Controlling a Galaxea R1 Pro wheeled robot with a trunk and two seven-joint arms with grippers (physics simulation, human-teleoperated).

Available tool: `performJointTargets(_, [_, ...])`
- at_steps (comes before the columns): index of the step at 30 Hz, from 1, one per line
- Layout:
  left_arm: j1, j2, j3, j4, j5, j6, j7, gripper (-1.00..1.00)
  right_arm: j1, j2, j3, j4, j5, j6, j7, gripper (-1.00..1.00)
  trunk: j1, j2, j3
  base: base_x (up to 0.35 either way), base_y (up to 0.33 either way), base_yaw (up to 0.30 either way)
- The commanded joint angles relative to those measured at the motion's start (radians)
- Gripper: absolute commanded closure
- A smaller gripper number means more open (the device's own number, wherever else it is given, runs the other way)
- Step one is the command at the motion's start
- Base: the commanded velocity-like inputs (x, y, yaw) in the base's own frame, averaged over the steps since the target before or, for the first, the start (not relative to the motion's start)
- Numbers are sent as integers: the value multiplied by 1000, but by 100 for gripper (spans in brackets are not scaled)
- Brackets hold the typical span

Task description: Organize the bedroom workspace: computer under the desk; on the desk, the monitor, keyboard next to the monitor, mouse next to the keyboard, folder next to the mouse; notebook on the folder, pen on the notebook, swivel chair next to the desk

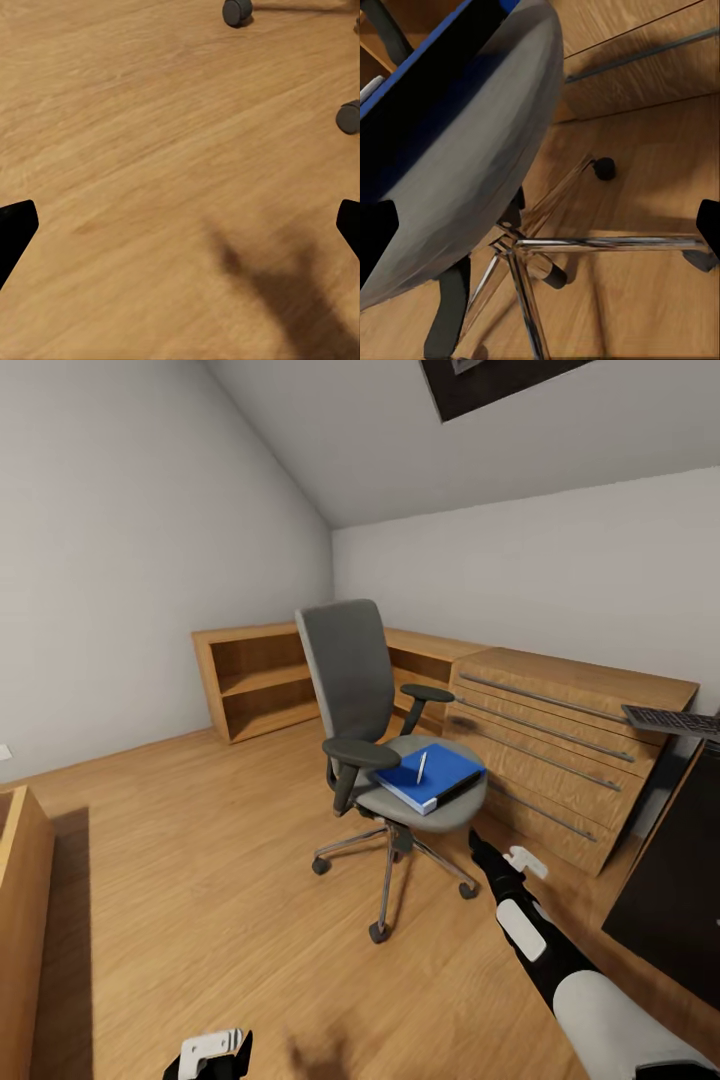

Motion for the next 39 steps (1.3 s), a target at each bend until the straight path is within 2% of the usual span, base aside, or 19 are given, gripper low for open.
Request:
performJointTargets(1, [0, -1, -1, 1, 7, -1, -1, -100, -1, -1, 7, 7, -11, -7, 3, -100, 0, 0, -1, 0, 0, 0])
performJointTargets(3, [0, 0, -10, 7, 7, -1, -1, -100, -1, -2, 6, 27, -11, -9, 2, -100, -1, 0, 7, 0, 0, 0])
performJointTargets(10, [0, 0, -28, 30, 7, -2, -2, -100, -1, -2, 6, 98, -12, -43, 2, -100, -28, 49, 29, 0, 0, 0])
performJointTargets(15, [0, 1, -34, 51, 7, 0, -2, -100, -1, -2, 3, 241, -16, -105, 1, -100, -47, 84, 45, 0, 0, 0])
performJointTargets(19, [0, 2, -35, 60, 7, 0, -2, -100, -1, -2, 3, 299, -16, -139, 1, -100, -62, 112, 57, 0, 0, 0])
performJointTargets(31, [0, 2, -35, 67, 9, 1, -2, -100, -1, 0, 4, 478, -15, -157, 4, -100, -108, 196, 95, 0, 0, 0])
performJointTargets(39, [0, -2, -35, 79, 9, 2, -2, -100, 21, 4, 7, 522, -12, -159, 2, -100, -139, 252, 120, 0, 0, -64])
